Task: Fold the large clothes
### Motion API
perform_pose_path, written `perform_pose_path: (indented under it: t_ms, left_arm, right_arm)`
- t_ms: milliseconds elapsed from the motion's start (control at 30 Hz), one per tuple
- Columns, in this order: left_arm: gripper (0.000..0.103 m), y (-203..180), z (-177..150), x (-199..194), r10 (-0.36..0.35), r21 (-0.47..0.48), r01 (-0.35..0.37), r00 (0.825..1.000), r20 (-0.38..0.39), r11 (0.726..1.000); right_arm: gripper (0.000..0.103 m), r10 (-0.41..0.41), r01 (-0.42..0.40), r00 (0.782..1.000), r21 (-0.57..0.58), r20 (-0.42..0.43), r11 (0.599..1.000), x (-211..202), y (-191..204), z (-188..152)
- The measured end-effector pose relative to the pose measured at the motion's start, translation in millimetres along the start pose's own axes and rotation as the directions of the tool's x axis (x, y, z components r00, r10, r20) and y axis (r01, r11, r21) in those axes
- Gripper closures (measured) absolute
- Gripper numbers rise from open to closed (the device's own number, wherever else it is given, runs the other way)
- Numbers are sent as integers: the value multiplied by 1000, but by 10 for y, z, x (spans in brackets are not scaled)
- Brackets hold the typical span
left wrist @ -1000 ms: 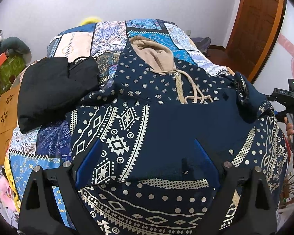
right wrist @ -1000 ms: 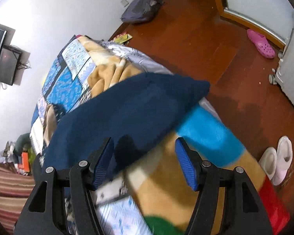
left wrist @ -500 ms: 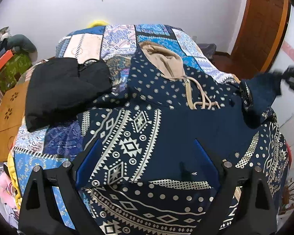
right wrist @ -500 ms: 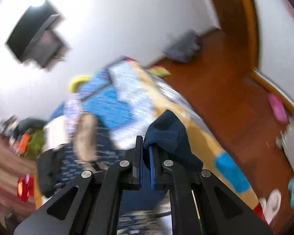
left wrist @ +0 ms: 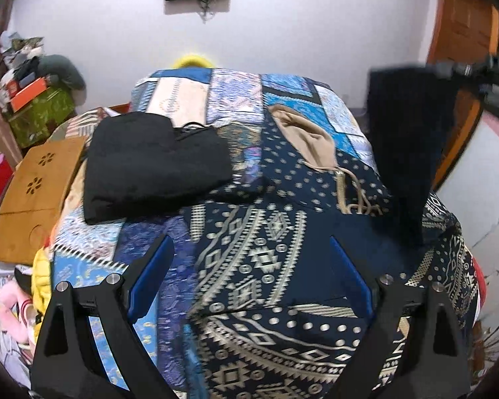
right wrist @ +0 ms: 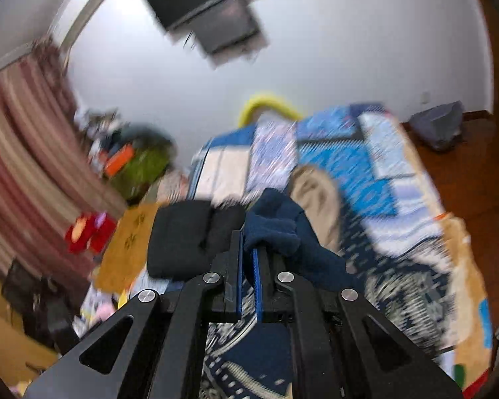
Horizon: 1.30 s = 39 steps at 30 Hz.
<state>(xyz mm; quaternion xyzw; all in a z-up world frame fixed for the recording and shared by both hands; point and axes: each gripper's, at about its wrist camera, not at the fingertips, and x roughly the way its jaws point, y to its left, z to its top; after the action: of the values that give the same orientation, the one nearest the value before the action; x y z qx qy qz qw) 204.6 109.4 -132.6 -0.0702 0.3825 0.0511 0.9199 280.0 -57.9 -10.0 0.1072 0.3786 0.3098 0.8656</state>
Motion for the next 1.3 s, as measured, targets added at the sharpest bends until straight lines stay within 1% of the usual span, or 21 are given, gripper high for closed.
perform_pose_path:
  t_ms: [100,133,167,200,233,333,433,500,567,600,633,667,700,767,833,933,1000,1100,1167,1233,1300]
  left_arm:
    - [10,205,-40,-63,21,-38,-21,1000,3,999]
    - [10,278,-60,-78,28,-50,-28,1000,1,998]
    - [10,334,-79,-92,33,-59,-33,999,-3,998]
    - [10,406,-106,-97,39,-72,-40,999,-11,997]
    - [10,436,-124,-101,43,-77,-44,999,-16,996]
    - [10,551,-189,-89,63,-88,-66,997,-35,994]
    - [10,583,-249,-59,72,-86,-77,996,-51,993]
    - [10,580,-275,-29,79,-76,-84,995,-62,994]
    - [10,564,-286,6,85,-65,-90,994,-71,994]
    - [10,557,-283,24,87,-62,-92,993,-74,994]
    - [10,538,-279,35,87,-59,-91,993,-75,994]
    - [10,513,-263,48,83,-55,-88,994,-76,995]
    - [10,481,-248,64,79,-51,-83,994,-77,995]
    - [10,398,-220,96,70,-36,-73,995,-77,997]
    - [10,286,-190,149,62,-6,-62,995,-84,998]
    - [10,59,-165,276,65,69,-58,993,-99,996]
    - [10,-94,-174,360,78,123,-65,991,-104,990]
    - [10,-352,-229,513,91,219,-63,989,-119,974]
    - [10,-487,-283,600,97,266,-60,987,-129,962]
    - [10,-601,-347,695,113,309,-66,984,-138,949]
    - [11,-721,-429,779,127,358,-68,981,-144,931]
  right_arm:
    - [98,34,-37,990,-20,-133,999,461,182,-273]
    - [98,32,-39,981,-33,-193,999,665,246,-427]
    - [98,26,-37,973,-44,-229,998,771,265,-500]
    - [98,19,-36,962,-59,-271,998,900,295,-616]
    - [98,14,-39,944,-69,-330,997,1076,321,-781]
    - [98,-15,-32,903,-102,-430,994,1324,340,-1104]
    - [98,-79,-4,903,-193,-423,981,1368,403,-1284]
    - [98,-83,-20,893,-224,-442,974,1337,451,-1338]
    - [93,-96,-24,876,-241,-472,970,1292,438,-1332]
    - [83,-94,-30,865,-238,-492,971,1267,422,-1325]
    - [68,-86,-39,859,-232,-504,972,1234,414,-1303]
    - [62,-73,-51,860,-227,-506,973,1183,409,-1279]
    - [56,-56,-63,869,-223,-492,973,1103,394,-1255]
    - [56,-41,-68,894,-225,-447,972,927,346,-1201]
    - [56,-52,-47,907,-225,-417,973,742,230,-1119]
    - [56,-117,39,932,-225,-342,974,461,-38,-971]
    - [56,-158,93,938,-215,-307,972,328,-210,-895]
    - [56,-229,191,939,-167,-257,967,103,-578,-770]
    - [56,-290,264,934,-144,-208,954,-51,-803,-708]
    - [56,-354,335,919,-125,-176,934,-180,-998,-680]
    - [56,-392,380,904,-102,-168,919,-251,-1161,-696]
